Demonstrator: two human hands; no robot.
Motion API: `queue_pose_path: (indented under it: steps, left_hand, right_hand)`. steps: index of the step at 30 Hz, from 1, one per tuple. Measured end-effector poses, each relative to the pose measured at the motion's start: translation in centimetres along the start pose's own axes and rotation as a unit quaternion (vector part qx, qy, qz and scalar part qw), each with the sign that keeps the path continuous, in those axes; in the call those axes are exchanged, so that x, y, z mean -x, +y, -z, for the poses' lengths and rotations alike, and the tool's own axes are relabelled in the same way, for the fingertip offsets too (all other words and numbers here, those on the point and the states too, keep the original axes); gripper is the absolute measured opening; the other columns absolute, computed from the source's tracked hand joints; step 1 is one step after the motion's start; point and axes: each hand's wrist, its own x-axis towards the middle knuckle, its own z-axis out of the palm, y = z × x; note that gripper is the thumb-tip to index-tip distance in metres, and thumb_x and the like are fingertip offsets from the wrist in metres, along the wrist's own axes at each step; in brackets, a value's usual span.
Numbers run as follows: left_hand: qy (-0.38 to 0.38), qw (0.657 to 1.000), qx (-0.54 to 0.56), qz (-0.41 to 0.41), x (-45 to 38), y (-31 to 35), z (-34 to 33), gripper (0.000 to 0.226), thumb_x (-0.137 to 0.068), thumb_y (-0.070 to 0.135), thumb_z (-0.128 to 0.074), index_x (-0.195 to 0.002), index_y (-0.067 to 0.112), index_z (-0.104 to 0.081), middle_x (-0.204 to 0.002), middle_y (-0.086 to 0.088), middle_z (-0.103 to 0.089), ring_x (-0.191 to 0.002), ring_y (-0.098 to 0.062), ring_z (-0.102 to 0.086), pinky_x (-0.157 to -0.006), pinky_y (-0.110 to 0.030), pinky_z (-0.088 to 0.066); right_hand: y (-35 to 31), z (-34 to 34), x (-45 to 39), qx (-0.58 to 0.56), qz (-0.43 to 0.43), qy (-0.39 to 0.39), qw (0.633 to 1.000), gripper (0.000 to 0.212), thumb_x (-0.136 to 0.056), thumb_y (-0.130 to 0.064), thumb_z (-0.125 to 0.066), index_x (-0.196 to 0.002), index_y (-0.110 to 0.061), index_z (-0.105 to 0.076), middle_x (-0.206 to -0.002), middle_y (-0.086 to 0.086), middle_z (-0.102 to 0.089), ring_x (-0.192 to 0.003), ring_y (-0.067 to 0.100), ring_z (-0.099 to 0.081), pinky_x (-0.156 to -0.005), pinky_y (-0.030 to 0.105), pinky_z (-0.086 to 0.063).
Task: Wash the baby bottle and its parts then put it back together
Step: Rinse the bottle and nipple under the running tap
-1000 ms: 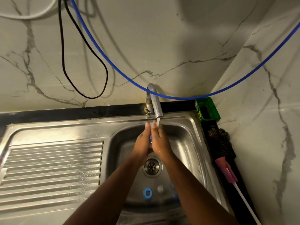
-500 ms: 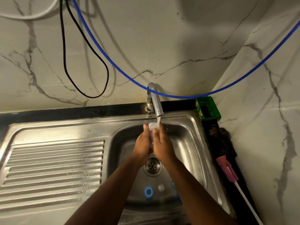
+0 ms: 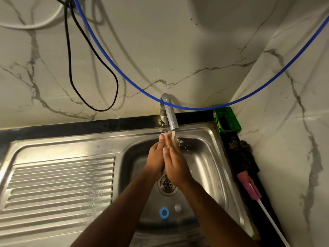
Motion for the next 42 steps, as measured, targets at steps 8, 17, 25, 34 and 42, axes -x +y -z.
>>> queue_pose_path:
  steps: [8, 17, 25, 34, 42]
  left_hand:
    - [-0.003, 0.998, 0.011, 0.054, 0.6, -0.6, 0.2, 0.066, -0.109, 0.059, -0.028, -0.121, 0.011, -0.072, -0.106, -0.013, -0.079, -0.102, -0.024, -0.077, -0.089, -0.038, -0.058]
    - [-0.025, 0.998, 0.045, 0.021, -0.3, -1.2, 1.0, 0.062, -0.107, 0.053, -0.047, -0.129, -0.002, -0.064, -0.114, -0.027, -0.067, -0.099, -0.036, -0.068, -0.087, -0.043, -0.055]
    - [-0.009, 0.997, 0.057, 0.053, -0.5, -0.6, 0.3, 0.056, -0.112, 0.046, -0.033, -0.122, 0.005, -0.070, -0.112, -0.018, -0.077, -0.108, -0.032, -0.074, -0.096, -0.043, -0.057]
    - [-0.056, 0.997, -0.028, 0.046, -0.8, -0.6, -0.1, 0.063, -0.107, 0.061, -0.032, -0.122, 0.014, -0.071, -0.108, -0.006, -0.079, -0.103, -0.023, -0.074, -0.087, -0.031, -0.058]
    - [0.038, 0.997, 0.044, 0.040, -0.2, 0.0, -0.1, 0.052, -0.108, 0.046, -0.048, -0.111, 0.001, -0.073, -0.094, -0.016, -0.077, -0.085, -0.027, -0.076, -0.072, -0.034, -0.062]
  right_hand:
    - [-0.2, -0.2, -0.3, 0.008, 0.037, -0.010, 0.999, 0.061, -0.107, -0.059, -0.021, -0.163, -0.035, -0.021, -0.170, -0.013, -0.020, -0.154, -0.001, -0.018, -0.122, 0.022, -0.025]
    - [0.9, -0.1, -0.8, -0.095, -0.046, -0.027, 0.994, 0.061, -0.105, -0.061, -0.028, -0.156, -0.032, -0.041, -0.155, -0.008, -0.050, -0.143, 0.007, -0.047, -0.115, 0.027, -0.042]
    - [1.9, -0.1, -1.3, -0.053, -0.046, -0.034, 0.997, 0.055, -0.105, -0.064, -0.023, -0.156, -0.044, -0.034, -0.163, -0.008, -0.039, -0.151, 0.009, -0.034, -0.121, 0.031, -0.032]
    - [1.3, 1.3, -0.9, 0.024, 0.003, -0.032, 0.999, 0.058, -0.106, -0.058, -0.025, -0.159, -0.036, -0.029, -0.164, -0.006, -0.036, -0.151, 0.004, -0.028, -0.123, 0.031, -0.031]
    - [-1.4, 0.3, -1.5, 0.034, -0.025, 0.070, 0.997, 0.049, -0.109, -0.052, -0.029, -0.140, -0.028, -0.059, -0.127, -0.007, -0.069, -0.116, 0.002, -0.063, -0.099, 0.024, -0.053]
